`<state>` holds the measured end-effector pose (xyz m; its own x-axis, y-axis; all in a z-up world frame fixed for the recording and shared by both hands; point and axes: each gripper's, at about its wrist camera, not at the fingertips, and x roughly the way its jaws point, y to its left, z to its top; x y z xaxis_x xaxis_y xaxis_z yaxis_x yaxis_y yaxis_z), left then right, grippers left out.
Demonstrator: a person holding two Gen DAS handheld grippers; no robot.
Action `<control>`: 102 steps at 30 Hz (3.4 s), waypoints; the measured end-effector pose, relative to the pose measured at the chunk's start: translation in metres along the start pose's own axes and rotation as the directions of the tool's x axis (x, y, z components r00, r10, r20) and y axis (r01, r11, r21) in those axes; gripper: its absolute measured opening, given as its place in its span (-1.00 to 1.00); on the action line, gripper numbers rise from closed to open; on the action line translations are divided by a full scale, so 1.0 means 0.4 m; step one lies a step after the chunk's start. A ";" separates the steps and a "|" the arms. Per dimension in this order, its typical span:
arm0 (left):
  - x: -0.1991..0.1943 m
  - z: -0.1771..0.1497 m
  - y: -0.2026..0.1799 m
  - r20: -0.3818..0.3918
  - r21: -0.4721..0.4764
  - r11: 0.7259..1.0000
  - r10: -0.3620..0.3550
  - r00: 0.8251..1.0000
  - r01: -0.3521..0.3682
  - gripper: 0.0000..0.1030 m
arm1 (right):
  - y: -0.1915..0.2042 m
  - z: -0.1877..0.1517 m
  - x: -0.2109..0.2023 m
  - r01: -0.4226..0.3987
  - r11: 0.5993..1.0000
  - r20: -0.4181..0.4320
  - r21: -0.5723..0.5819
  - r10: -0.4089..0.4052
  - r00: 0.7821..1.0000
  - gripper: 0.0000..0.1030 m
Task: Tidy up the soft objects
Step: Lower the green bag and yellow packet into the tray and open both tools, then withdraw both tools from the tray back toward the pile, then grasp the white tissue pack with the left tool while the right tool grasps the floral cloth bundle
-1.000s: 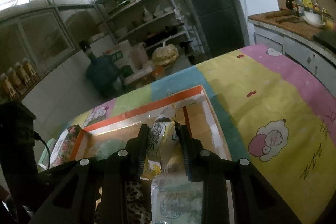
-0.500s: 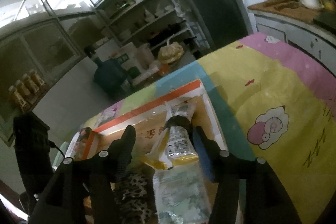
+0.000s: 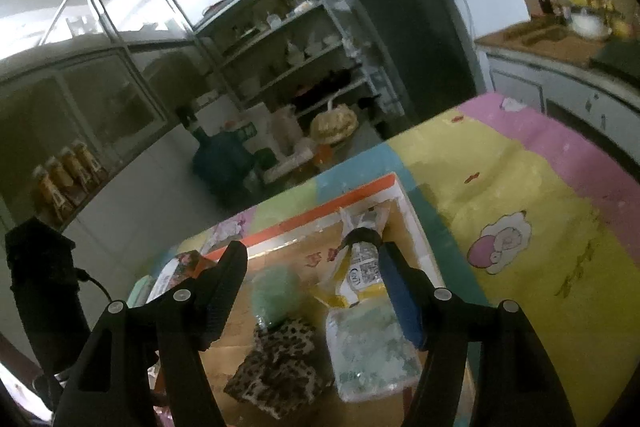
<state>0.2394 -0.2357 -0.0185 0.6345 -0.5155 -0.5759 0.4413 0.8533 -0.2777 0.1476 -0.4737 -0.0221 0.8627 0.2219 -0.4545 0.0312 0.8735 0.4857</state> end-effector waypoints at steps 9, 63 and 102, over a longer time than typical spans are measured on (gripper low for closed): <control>-0.121 -0.035 -0.018 0.094 0.081 0.995 0.056 0.994 -0.064 0.41 | 0.089 -0.054 -0.108 0.022 0.999 0.071 -0.048 -0.019 0.997 0.38; -0.618 -0.337 0.441 0.288 -0.123 0.931 0.364 0.886 -0.342 0.41 | 0.654 -0.453 0.106 -0.124 0.738 -0.167 -0.664 0.016 0.986 0.44; -0.460 -0.268 0.796 -0.063 -0.122 0.933 0.333 0.941 -0.338 0.41 | 0.638 -0.430 0.097 -0.210 0.811 -0.170 -0.545 0.138 0.976 -0.77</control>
<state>0.1950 0.1391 -0.0834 0.7041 -0.1960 -0.6825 0.1193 0.9801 -0.1584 0.1023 -0.1676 -0.0443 0.7600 0.4113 -0.5032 -0.4314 0.8984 0.0826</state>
